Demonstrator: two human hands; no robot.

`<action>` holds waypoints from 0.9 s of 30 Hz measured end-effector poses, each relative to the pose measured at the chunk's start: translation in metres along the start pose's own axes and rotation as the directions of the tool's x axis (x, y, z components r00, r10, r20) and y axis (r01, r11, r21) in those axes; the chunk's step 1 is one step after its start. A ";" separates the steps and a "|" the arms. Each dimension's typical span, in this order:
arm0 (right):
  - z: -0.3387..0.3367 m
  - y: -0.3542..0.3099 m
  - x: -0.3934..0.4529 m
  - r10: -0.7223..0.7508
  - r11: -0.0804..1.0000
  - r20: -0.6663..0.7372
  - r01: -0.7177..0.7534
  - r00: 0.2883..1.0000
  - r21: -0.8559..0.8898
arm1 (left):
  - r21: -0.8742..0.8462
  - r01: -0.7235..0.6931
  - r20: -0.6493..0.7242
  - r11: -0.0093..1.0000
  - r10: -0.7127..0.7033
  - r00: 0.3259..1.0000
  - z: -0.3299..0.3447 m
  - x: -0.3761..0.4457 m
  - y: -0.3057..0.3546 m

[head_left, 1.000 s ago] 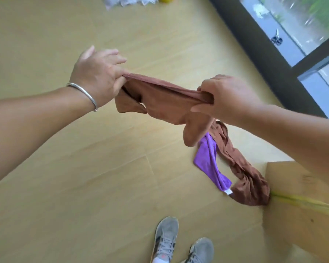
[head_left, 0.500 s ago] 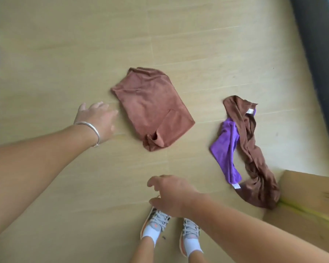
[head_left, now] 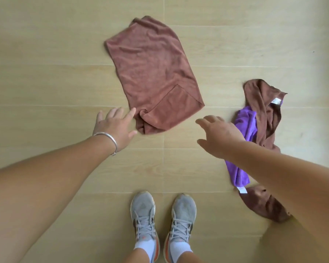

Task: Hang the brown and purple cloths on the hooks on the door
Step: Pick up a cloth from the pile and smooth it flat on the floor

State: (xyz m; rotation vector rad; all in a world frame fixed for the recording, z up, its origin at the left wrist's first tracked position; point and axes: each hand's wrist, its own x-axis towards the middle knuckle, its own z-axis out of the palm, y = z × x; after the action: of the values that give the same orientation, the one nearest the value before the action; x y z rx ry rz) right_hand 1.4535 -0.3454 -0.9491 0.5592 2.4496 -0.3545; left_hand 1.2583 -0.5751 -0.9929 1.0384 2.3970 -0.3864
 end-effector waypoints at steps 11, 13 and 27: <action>0.073 0.031 0.189 -0.113 0.974 -0.158 0.079 0.981 -0.210 | -0.051 -0.108 -0.069 0.993 0.104 0.992 0.120 0.151 -0.021; 0.077 0.033 0.229 -0.138 0.959 -0.189 0.083 0.972 -0.269 | -0.038 -0.243 -0.079 0.969 0.239 0.968 0.127 0.179 -0.030; 0.060 0.021 0.347 -0.400 0.805 -0.080 0.308 0.913 -0.508 | -0.077 -0.666 -0.206 0.742 0.642 0.738 0.152 0.219 -0.032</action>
State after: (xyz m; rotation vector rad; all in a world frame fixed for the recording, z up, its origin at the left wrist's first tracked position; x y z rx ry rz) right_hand 1.2380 -0.2418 -1.2083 -0.0989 2.6803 0.1885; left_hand 1.1562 -0.5317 -1.2370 1.8041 1.9605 0.1409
